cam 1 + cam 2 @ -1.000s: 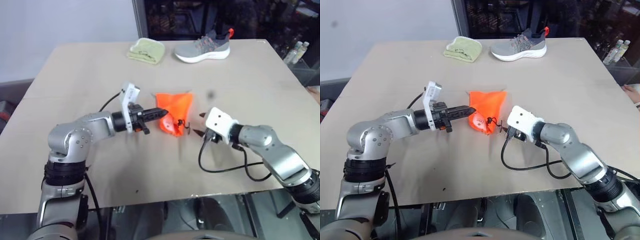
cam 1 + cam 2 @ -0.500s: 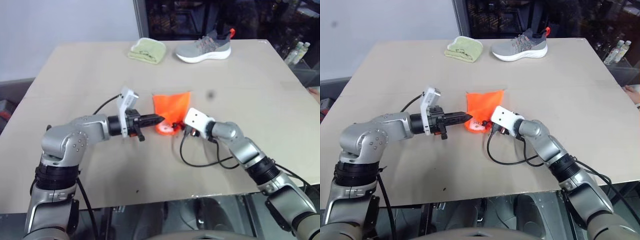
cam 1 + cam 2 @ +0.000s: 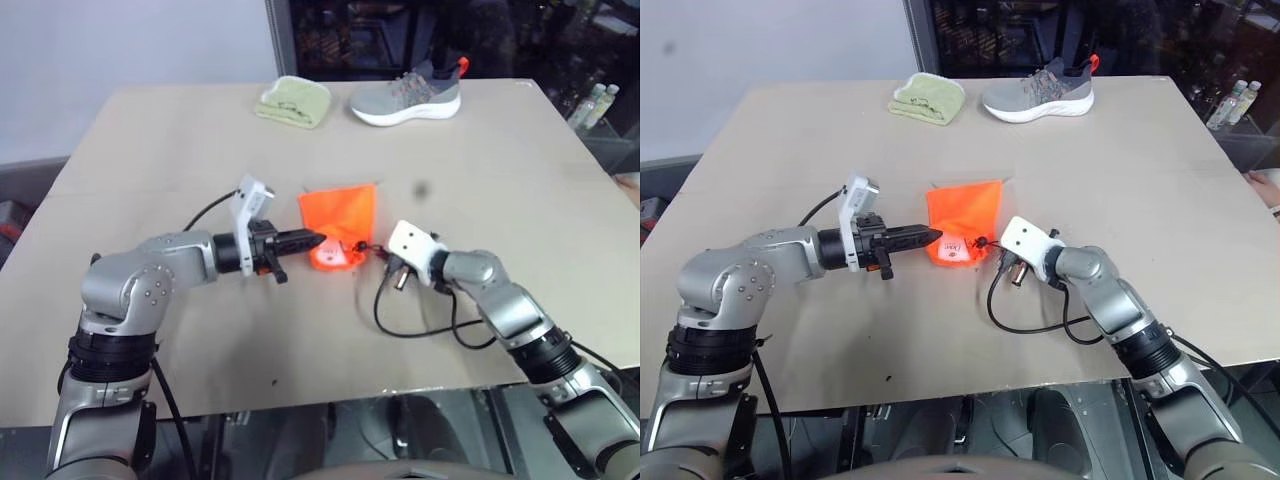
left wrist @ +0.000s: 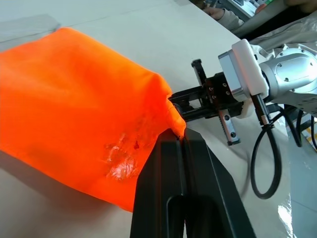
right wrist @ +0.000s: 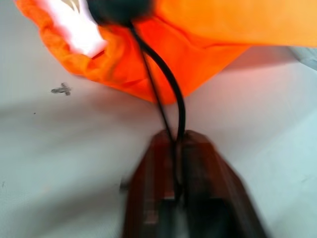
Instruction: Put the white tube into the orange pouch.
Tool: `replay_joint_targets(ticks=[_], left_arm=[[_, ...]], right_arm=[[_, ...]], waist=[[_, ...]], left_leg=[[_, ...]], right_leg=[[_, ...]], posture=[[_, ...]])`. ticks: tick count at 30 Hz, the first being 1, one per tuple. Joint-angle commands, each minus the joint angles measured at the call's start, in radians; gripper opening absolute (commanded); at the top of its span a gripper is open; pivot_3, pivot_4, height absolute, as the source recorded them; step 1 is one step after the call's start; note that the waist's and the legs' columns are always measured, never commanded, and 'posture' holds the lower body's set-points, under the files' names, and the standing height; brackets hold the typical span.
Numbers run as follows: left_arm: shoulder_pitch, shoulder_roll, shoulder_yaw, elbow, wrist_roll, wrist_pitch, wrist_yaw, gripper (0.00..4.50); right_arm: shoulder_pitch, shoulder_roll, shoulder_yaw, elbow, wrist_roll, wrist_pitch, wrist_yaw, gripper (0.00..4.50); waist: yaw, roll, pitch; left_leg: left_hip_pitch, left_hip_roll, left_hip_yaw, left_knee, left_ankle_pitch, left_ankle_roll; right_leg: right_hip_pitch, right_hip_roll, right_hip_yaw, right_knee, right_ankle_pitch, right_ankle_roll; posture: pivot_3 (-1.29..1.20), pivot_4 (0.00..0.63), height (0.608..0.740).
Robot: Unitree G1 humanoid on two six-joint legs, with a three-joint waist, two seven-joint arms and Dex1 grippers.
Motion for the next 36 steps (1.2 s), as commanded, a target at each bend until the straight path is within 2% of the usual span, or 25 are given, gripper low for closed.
replay_joint_targets(ticks=[1,4,5,9,14,17,19,20,21,23,24,28,31,34,36], left_arm=[[-0.017,-0.001,0.019,-0.004,0.004,-0.024,-0.009,0.0],[-0.018,-0.002,0.016,-0.004,0.011,-0.028,-0.012,0.0],[-0.017,-0.003,0.017,-0.005,0.011,-0.029,-0.012,0.0],[-0.01,-0.009,0.016,-0.016,0.012,-0.029,-0.006,0.0],[0.007,-0.009,0.007,-0.024,0.033,-0.042,-0.002,0.0],[0.04,0.032,-0.025,-0.042,0.076,-0.088,-0.05,0.0],[0.049,0.034,-0.011,-0.059,0.043,-0.077,-0.073,0.0],[0.049,0.038,-0.016,-0.068,0.042,-0.083,-0.086,0.58],[0.048,0.04,-0.022,-0.072,0.047,-0.091,-0.095,0.82],[0.039,0.037,-0.041,-0.086,0.071,-0.14,-0.124,1.76],[0.026,0.034,-0.046,-0.094,0.067,-0.152,-0.143,2.02],[-0.078,-0.005,-0.068,-0.08,0.03,-0.132,-0.166,2.1],[-0.152,-0.057,-0.133,-0.013,0.099,-0.162,-0.142,2.1],[-0.245,-0.173,-0.256,0.124,0.218,-0.24,-0.119,2.1],[-0.27,-0.216,-0.299,0.173,0.255,-0.25,-0.125,2.1]], right_arm=[[0.009,0.0,-0.008,-0.014,-0.017,0.016,0.0,2.15],[0.014,0.019,-0.023,0.005,-0.004,0.015,0.002,2.15],[0.015,0.023,-0.023,0.007,0.0,0.012,0.01,1.64],[0.015,0.032,-0.033,-0.001,0.005,0.01,0.016,0.12],[0.006,-0.024,-0.091,-0.115,0.011,0.058,0.028,0.12],[-0.038,-0.093,-0.16,-0.275,0.031,0.168,0.049,0.12],[-0.084,-0.126,-0.194,-0.372,0.052,0.255,0.059,0.12],[-0.103,-0.136,-0.203,-0.405,0.064,0.294,0.064,0.0],[-0.115,-0.143,-0.208,-0.426,0.073,0.322,0.067,0.0],[-0.138,-0.157,-0.204,-0.475,0.082,0.37,0.071,0.0],[-0.146,-0.16,-0.2,-0.492,0.087,0.387,0.07,0.0],[-0.168,-0.169,-0.183,-0.513,0.091,0.418,0.065,0.0],[-0.176,-0.172,-0.182,-0.52,0.099,0.432,0.06,0.0],[-0.189,-0.173,-0.176,-0.535,0.105,0.445,0.054,0.0],[-0.193,-0.175,-0.175,-0.542,0.108,0.456,0.049,0.0]], waist=[[0.0,0.0,0.0],[0.0,0.0,0.0],[0.0,0.0,0.0],[-0.001,0.0,0.0],[0.001,0.0,0.0],[0.003,0.001,0.001],[0.001,0.001,0.001],[0.001,0.001,0.001],[0.001,0.001,0.001],[0.002,0.001,0.001],[0.003,0.001,0.001],[0.006,0.001,0.001],[0.004,0.001,0.001],[0.009,0.001,0.001],[0.008,0.001,0.001]], left_leg=[[0.0,0.0,0.0,0.0,0.0,0.0],[0.0,0.0,0.0,0.0,0.0,0.0],[0.0,0.0,0.0,0.0,0.0,0.0],[0.0,0.0,0.0,0.0,0.0,0.0],[0.0,0.0,0.0,0.001,0.0,0.0],[-0.001,0.0,0.0,0.001,0.0,0.0],[-0.001,0.0,0.0,0.0,0.0,0.0],[-0.001,0.0,0.0,0.0,0.0,0.0],[-0.001,0.001,0.0,0.0,0.0,0.0],[0.0,0.001,-0.002,-0.001,0.0,0.0],[0.0,0.001,-0.002,-0.001,0.0,0.0],[-0.002,0.0,-0.001,0.002,0.0,0.001],[-0.002,0.0,-0.001,0.003,0.0,0.001],[-0.001,-0.001,-0.001,0.004,0.0,0.001],[-0.002,-0.002,0.001,0.005,0.0,0.001]], right_leg=[[0.0,0.0,0.0,0.0,0.0,0.0],[0.0,0.0,0.0,0.0,0.0,0.0],[0.0,0.0,0.0,0.0,0.0,0.0],[0.0,0.0,0.0,0.0,0.0,0.0],[0.0,0.0,0.0,0.0,0.0,0.0],[0.0,-0.001,0.0,0.0,0.0,0.0],[0.0,-0.001,0.0,0.0,0.0,0.0],[-0.001,-0.001,0.0,0.0,0.0,0.0],[0.0,0.0,0.0,0.0,0.0,0.0],[0.0,0.0,-0.002,0.0,0.0,0.0],[0.0,0.0,-0.002,0.0,0.0,0.0],[0.0,-0.001,-0.002,-0.001,0.0,0.0],[0.002,-0.001,-0.002,-0.001,0.0,0.0],[0.002,-0.001,-0.003,0.0,0.0,0.0],[0.003,0.0,-0.004,0.0,0.0,0.0]], posture=[[0.0,0.15,0.74],[0.0,0.15,0.74],[0.0,0.15,0.74],[0.0,0.15,0.74],[0.0,0.15,0.74],[0.0,0.15,0.74],[0.0,0.15,0.74],[0.0,0.15,0.74],[0.0,0.15,0.74],[0.0,0.15,0.74],[0.0,0.15,0.74],[0.0,0.15,0.74],[0.0,0.15,0.74],[0.0,0.15,0.74],[0.0,0.15,0.74]])
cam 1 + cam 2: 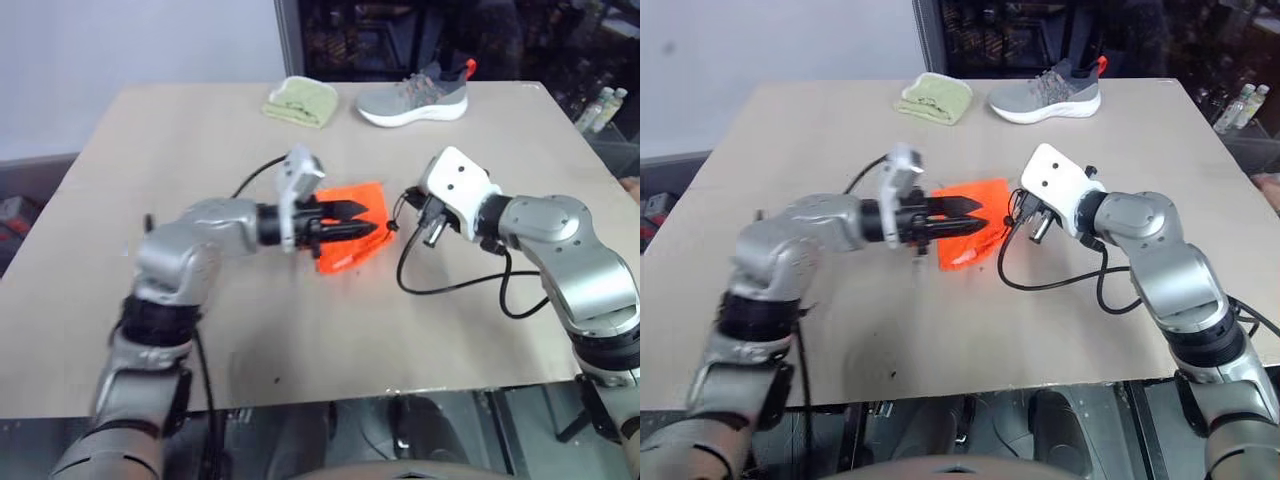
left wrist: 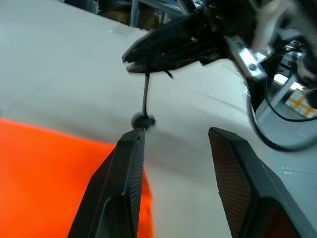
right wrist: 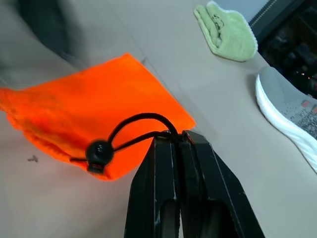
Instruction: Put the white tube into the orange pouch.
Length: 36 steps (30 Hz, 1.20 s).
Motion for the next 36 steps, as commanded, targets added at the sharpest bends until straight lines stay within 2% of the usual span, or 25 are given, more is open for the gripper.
replay_joint_targets(ticks=[1,8,15,17,18,20,21,29,36], left_arm=[[-0.04,-0.056,-0.08,0.072,0.079,-0.045,0.0,2.1],[-0.089,-0.165,-0.086,0.173,0.158,-0.097,0.045,2.1],[-0.084,-0.169,-0.052,0.158,0.147,-0.079,0.026,2.1],[-0.083,-0.169,-0.05,0.159,0.149,-0.076,0.025,1.53],[-0.082,-0.168,-0.051,0.158,0.149,-0.075,0.023,1.41],[-0.079,-0.17,-0.054,0.153,0.152,-0.075,0.025,0.51],[-0.077,-0.169,-0.055,0.15,0.153,-0.075,0.025,0.23],[-0.024,-0.127,-0.05,0.088,0.152,-0.067,0.023,0.22],[0.147,-0.006,-0.064,-0.005,0.201,-0.065,0.03,0.22]], right_arm=[[-0.03,-0.01,-0.012,-0.051,0.006,0.017,-0.017,0.0],[-0.037,-0.011,-0.018,-0.084,0.024,0.059,-0.036,0.0],[-0.022,-0.026,-0.017,-0.092,0.034,0.069,-0.049,0.0],[-0.022,-0.029,-0.017,-0.091,0.037,0.069,-0.053,0.0],[-0.022,-0.029,-0.017,-0.091,0.039,0.069,-0.054,0.0],[-0.022,-0.031,-0.017,-0.088,0.041,0.066,-0.056,0.0],[-0.023,-0.031,-0.016,-0.087,0.042,0.066,-0.057,0.0],[-0.018,-0.039,-0.035,-0.033,0.014,0.044,-0.108,0.0],[-0.018,-0.009,-0.138,0.065,-0.019,0.079,-0.243,0.0]], waist=[[-0.005,0.0,0.0],[-0.006,0.0,0.0],[-0.006,0.0,0.0],[-0.006,0.0,0.0],[-0.006,0.0,0.0],[-0.006,0.0,0.0],[-0.006,0.0,0.0],[-0.006,0.0,0.0],[-0.006,0.0,0.0]], left_leg=[[0.0,0.0,0.0,0.0,0.0,0.0],[0.0,0.001,-0.001,-0.001,0.0,0.0],[0.0,0.001,-0.002,0.0,0.0,0.001],[0.0,0.001,-0.002,0.0,0.0,0.001],[0.0,0.001,-0.002,0.0,0.0,0.001],[0.0,0.001,-0.002,0.0,0.0,0.001],[0.0,0.001,-0.002,0.0,0.0,0.001],[0.0,0.001,-0.002,0.0,-0.001,0.001],[0.0,0.002,-0.001,-0.001,-0.001,0.001]], right_leg=[[0.0,0.0,0.001,0.0,0.0,0.0],[-0.002,0.0,0.002,0.001,0.0,0.0],[-0.002,0.0,0.002,0.001,0.0,0.0],[-0.002,0.0,0.002,0.001,0.0,0.0],[-0.002,0.0,0.002,0.001,0.0,0.0],[-0.002,0.0,0.002,0.001,0.0,0.0],[-0.002,0.0,0.002,0.001,0.0,0.0],[-0.002,-0.001,0.002,0.001,0.0,0.0],[-0.002,0.0,0.003,0.002,0.0,0.0]], posture=[[0.0,0.15,0.74],[0.0,0.15,0.74],[0.0,0.15,0.74],[0.0,0.15,0.74],[0.0,0.15,0.74],[0.0,0.15,0.74],[0.0,0.15,0.74],[0.0,0.15,0.74],[0.0,0.15,0.74]])
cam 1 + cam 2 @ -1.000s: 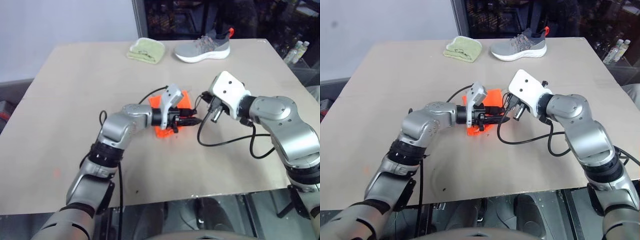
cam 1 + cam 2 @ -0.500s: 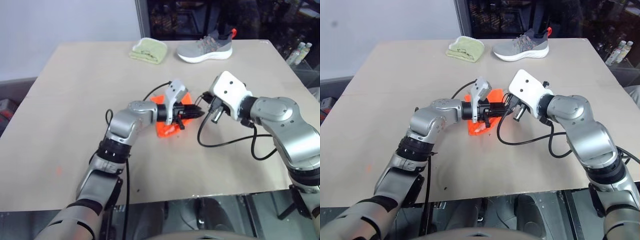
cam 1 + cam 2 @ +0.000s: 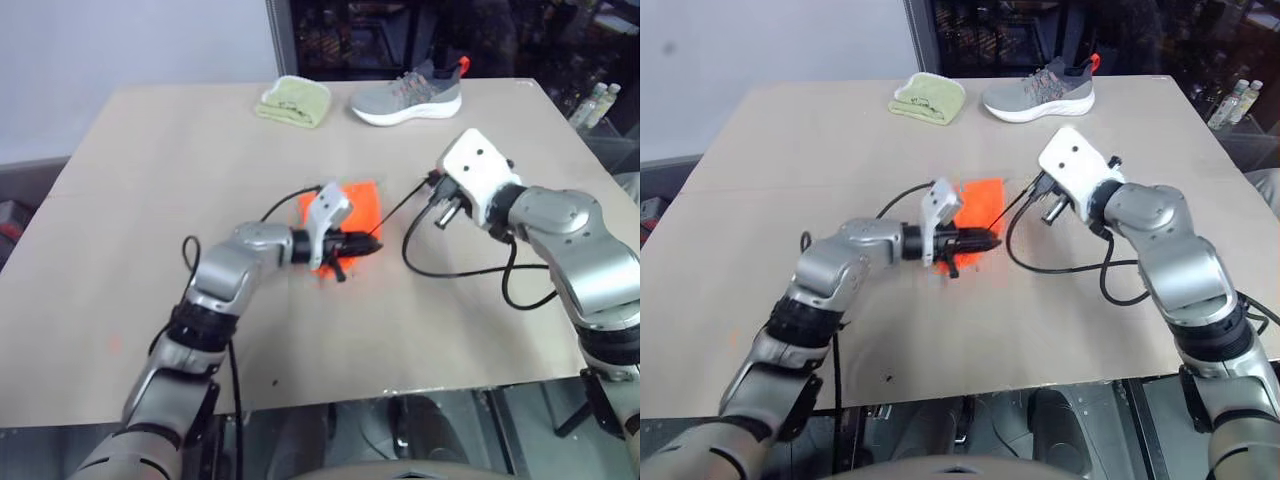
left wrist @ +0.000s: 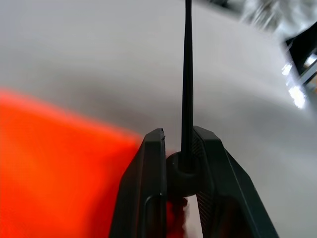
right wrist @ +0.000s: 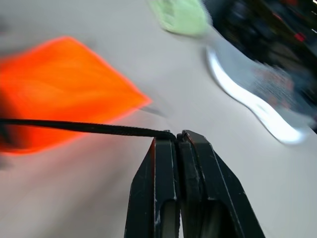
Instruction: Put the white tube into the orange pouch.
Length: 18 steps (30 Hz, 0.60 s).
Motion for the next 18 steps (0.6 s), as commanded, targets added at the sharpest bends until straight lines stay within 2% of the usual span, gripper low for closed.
replay_joint_targets(ticks=[1,6,12,18], left_arm=[[0.049,0.04,0.021,-0.08,0.006,0.009,0.002,0.22],[0.106,0.095,0.046,-0.1,0.022,-0.003,0.007,0.22],[0.126,0.123,0.042,-0.078,0.057,-0.061,0.004,0.22],[0.064,0.01,0.022,-0.009,0.063,-0.122,0.021,0.22]], right_arm=[[-0.007,0.021,-0.107,0.023,-0.032,0.026,-0.095,0.0],[0.001,0.037,-0.173,0.093,-0.056,0.048,-0.192,0.0],[0.044,-0.002,-0.185,0.153,-0.076,0.019,-0.235,0.0],[0.149,0.005,-0.135,0.125,-0.021,-0.01,-0.169,0.0]], waist=[[0.003,0.0,0.0],[0.005,0.0,0.0],[0.002,0.0,0.0],[0.007,0.0,0.0]], left_leg=[[0.0,0.0,0.0,0.0,0.0,0.0],[-0.001,0.0,0.0,0.0,0.0,0.0],[0.0,0.0,0.0,0.0,0.0,0.0],[-0.001,-0.001,0.0,0.0,0.0,0.0]], right_leg=[[0.0,0.0,0.0,0.0,0.0,0.0],[0.0,-0.001,0.0,-0.001,0.0,0.0],[0.0,0.0,0.0,-0.001,0.0,0.0],[0.001,-0.001,-0.001,-0.001,0.0,0.0]], posture=[[0.0,0.15,0.74],[0.0,0.15,0.74],[0.0,0.15,0.74],[0.0,0.15,0.74]])
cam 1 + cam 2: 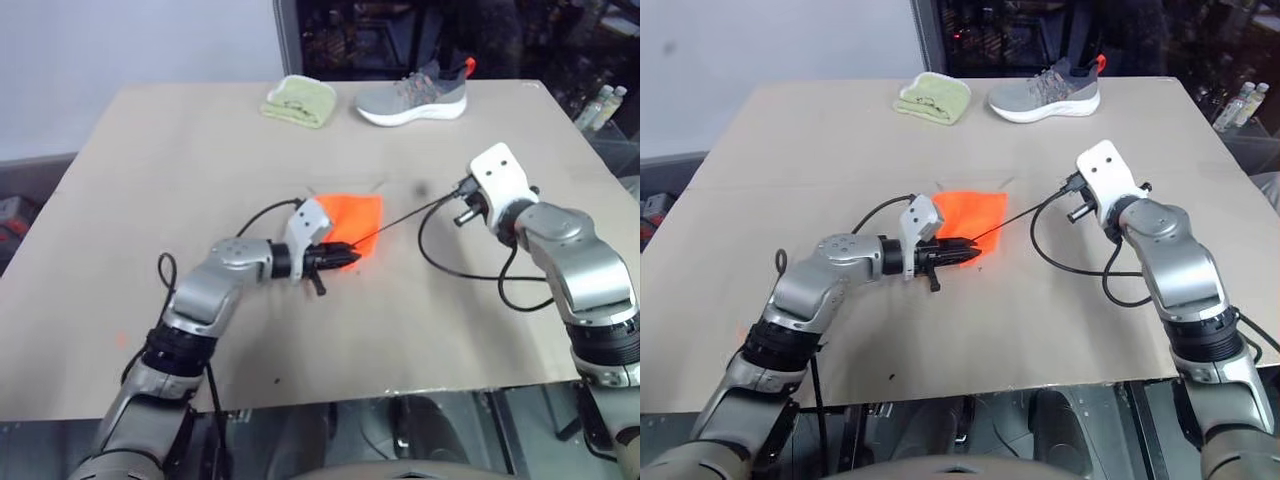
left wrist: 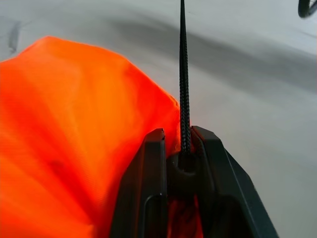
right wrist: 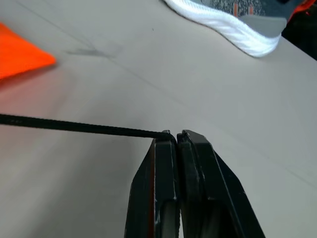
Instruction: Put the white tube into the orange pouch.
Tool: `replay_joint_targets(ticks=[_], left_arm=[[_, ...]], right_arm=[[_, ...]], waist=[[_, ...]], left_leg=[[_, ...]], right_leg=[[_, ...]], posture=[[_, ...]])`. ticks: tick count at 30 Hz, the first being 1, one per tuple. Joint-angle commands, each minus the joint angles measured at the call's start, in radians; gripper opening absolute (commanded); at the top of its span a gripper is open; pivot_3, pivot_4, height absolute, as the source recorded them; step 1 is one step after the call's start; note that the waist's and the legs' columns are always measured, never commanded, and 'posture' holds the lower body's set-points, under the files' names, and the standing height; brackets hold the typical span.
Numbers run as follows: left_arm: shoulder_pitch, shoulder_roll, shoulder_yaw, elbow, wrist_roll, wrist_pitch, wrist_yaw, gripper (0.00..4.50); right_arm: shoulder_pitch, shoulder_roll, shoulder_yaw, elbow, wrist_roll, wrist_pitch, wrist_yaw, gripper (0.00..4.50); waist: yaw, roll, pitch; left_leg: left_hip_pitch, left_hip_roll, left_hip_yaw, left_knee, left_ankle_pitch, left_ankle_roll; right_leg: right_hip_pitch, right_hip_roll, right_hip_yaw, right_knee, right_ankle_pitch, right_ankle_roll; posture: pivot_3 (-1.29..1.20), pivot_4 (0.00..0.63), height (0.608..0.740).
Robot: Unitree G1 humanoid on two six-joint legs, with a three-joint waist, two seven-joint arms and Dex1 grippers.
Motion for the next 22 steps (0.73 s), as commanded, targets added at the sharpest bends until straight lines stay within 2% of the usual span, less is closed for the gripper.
replay_joint_targets(ticks=[1,2,3,5,9,10,11,17,19,22], left_arm=[[-0.015,-0.015,0.014,0.012,0.005,-0.023,-0.001,0.22],[-0.008,-0.019,0.027,-0.008,-0.015,-0.013,-0.011,1.3],[0.001,-0.019,0.04,-0.03,-0.033,-0.007,-0.019,1.5],[0.031,-0.008,0.085,-0.081,-0.068,-0.005,-0.022,2.51],[0.118,0.058,0.248,-0.202,-0.166,0.016,-0.032,4.49],[0.147,0.083,0.292,-0.224,-0.177,0.017,-0.029,4.5],[0.188,0.116,0.334,-0.242,-0.177,-0.001,-0.038,4.5],[0.406,0.179,0.556,-0.292,-0.221,-0.08,-0.05,4.5],[0.514,0.206,0.631,-0.307,-0.22,-0.101,-0.073,4.5],[0.591,0.228,0.68,-0.322,-0.243,-0.097,-0.085,4.5]], right_arm=[[0.052,-0.034,-0.057,-0.037,-0.009,-0.022,0.003,0.0],[0.085,-0.036,-0.061,-0.055,0.003,-0.029,0.014,0.72],[0.117,-0.042,-0.064,-0.075,0.01,-0.035,0.024,0.9],[0.189,-0.064,-0.087,-0.145,0.04,-0.039,0.065,1.92],[0.376,-0.11,-0.245,-0.316,0.138,-0.054,0.168,3.97],[0.434,-0.112,-0.303,-0.36,0.179,-0.06,0.208,4.38],[0.498,-0.117,-0.367,-0.404,0.215,-0.081,0.252,4.48],[0.717,-0.1,-0.636,-0.539,0.423,-0.121,0.399,4.48],[0.772,-0.109,-0.682,-0.559,0.464,-0.135,0.431,4.48],[0.826,-0.127,-0.717,-0.561,0.485,-0.167,0.452,4.48]], waist=[[-0.003,0.0,0.0],[-0.005,0.0,0.0],[-0.006,0.0,0.0],[-0.006,0.0,0.0],[-0.01,0.0,0.0],[-0.008,0.0,0.0],[-0.008,0.0,0.0],[-0.005,0.0,-0.001],[-0.006,-0.001,-0.001],[-0.005,-0.001,-0.001]], left_leg=[[0.0,0.0,0.0,0.0,0.0,0.0],[0.0,0.0,0.0,0.0,0.0,0.0],[0.0,0.0,0.0,0.0,0.0,0.0],[0.0,0.001,0.0,0.0,0.0,0.0],[0.001,0.002,0.0,-0.001,0.0,0.0],[0.001,0.002,0.0,-0.001,0.0,0.0],[0.001,0.003,0.0,-0.001,0.0,0.0],[0.003,0.005,0.001,0.001,-0.001,0.0],[0.005,0.006,0.001,0.001,-0.001,0.0],[0.005,0.007,0.001,0.001,-0.001,0.0]], right_leg=[[0.0,0.0,0.0,0.0,0.0,0.0],[0.0,0.0,0.0,0.0,0.0,0.0],[0.0,0.0,0.0,0.0,0.0,0.0],[0.0,0.001,0.0,0.001,0.0,0.0],[-0.001,0.001,0.001,0.0,0.0,0.0],[-0.001,0.0,0.001,0.0,0.0,0.0],[0.0,0.001,0.0,0.0,0.0,0.0],[0.003,0.001,0.0,-0.002,-0.001,0.0],[0.006,0.001,0.0,-0.002,-0.003,-0.003],[0.005,0.001,0.0,-0.002,-0.003,-0.004]], posture=[[0.0,0.15,0.74],[0.0,0.15,0.74],[0.0,0.15,0.74],[0.0,0.15,0.74],[0.0,0.15,0.74],[0.0,0.15,0.74],[0.0,0.15,0.74],[0.0,0.15,0.74],[0.0,0.15,0.74],[0.0,0.15,0.74]])
